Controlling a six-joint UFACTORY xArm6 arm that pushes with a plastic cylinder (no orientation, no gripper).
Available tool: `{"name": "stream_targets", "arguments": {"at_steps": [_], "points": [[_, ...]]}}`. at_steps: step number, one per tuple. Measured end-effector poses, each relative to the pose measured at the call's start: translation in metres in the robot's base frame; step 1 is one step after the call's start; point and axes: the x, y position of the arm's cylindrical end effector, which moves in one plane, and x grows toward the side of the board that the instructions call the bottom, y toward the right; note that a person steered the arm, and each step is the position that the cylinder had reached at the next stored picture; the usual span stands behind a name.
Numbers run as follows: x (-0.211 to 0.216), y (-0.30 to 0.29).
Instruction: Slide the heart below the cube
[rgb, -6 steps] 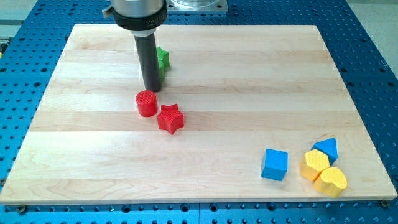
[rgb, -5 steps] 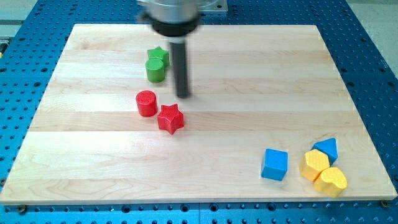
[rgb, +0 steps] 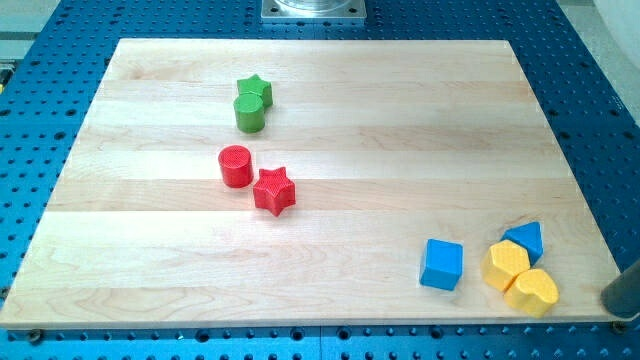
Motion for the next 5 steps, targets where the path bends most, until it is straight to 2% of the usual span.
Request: {"name": "stream_targets", "arguments": {"at_steps": [2,5], "points": [[0.000,-0.060],[0.000,-0.088]]}}
